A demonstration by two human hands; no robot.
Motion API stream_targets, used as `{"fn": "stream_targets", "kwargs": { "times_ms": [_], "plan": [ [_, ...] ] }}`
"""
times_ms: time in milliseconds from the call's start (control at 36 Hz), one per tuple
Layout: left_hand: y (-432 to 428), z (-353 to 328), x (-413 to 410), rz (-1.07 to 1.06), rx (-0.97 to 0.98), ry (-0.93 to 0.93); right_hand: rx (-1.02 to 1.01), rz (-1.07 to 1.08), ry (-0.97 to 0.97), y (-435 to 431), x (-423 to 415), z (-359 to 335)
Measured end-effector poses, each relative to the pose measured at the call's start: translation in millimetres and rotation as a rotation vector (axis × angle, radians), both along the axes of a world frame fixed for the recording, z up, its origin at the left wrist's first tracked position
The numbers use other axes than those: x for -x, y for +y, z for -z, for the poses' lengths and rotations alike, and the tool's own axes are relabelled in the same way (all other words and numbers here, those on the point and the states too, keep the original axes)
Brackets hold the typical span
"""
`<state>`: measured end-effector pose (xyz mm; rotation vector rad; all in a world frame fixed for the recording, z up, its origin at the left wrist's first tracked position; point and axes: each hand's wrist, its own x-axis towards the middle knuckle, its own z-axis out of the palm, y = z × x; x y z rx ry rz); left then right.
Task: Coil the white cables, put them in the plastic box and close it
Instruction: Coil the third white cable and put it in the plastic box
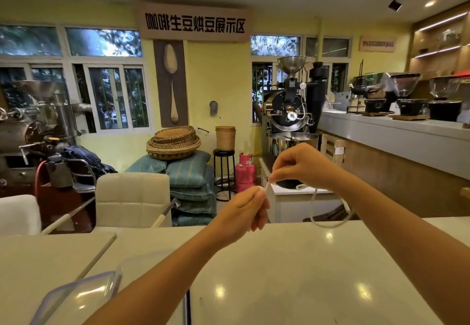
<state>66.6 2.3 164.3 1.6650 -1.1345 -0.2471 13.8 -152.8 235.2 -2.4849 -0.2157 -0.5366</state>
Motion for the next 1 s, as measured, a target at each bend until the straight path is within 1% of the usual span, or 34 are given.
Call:
{"fn": "stream_targets", "kwargs": {
  "times_ms": [83, 139, 222, 306, 361, 417, 472, 528, 556, 583, 611, 667, 722, 806, 917, 1000],
  "plan": [
    [1, -3, 5, 0.071, 0.023, 0.051, -0.189, -0.068, -0.018, -5, -2, -2],
    [2, -7, 8, 0.121, 0.058, 0.11, -0.377, -0.117, -0.011, -9, -3, 2],
    [2, -15, 12, 0.191, 0.131, 0.217, -0.697, -0.224, 0.063, -11, -11, 20],
    [-1, -22, 14, 0.226, 0.182, 0.279, -0.982, -0.306, 0.083, -2, -22, 43],
    [-3, -25, 13, 0.223, 0.208, 0.291, -1.077, -0.346, 0.074, 6, -30, 58],
    [-4, -26, 12, 0.209, 0.236, 0.302, -1.145, -0.306, 0.07, 18, -36, 69],
    [-6, -27, 9, 0.189, 0.26, 0.31, -1.104, -0.232, 0.056, 29, -42, 79],
    [-7, -27, 5, 0.164, 0.28, 0.321, -0.97, -0.155, 0.008, 39, -47, 85],
    [-7, -27, 3, 0.145, 0.288, 0.326, -0.955, -0.137, -0.001, 43, -49, 88],
    [-8, -27, 1, 0.121, 0.295, 0.325, -1.0, -0.147, 0.018, 48, -49, 88],
    [-8, -27, -1, 0.093, 0.302, 0.315, -0.995, -0.136, 0.026, 53, -48, 87],
    [-10, -26, -5, 0.045, 0.31, 0.276, -0.926, -0.078, 0.025, 62, -45, 85],
    [-10, -26, -8, 0.014, 0.301, 0.247, -0.834, -0.109, 0.079, 63, -42, 90],
    [-10, -28, -12, -0.033, 0.274, 0.189, -0.622, -0.127, 0.129, 65, -36, 92],
    [-7, -28, -19, -0.089, 0.24, 0.117, -0.364, -0.087, 0.33, 66, -29, 89],
    [-5, -28, -23, -0.135, 0.203, 0.034, -0.217, -0.051, 0.397, 66, -22, 89]
  ]
}}
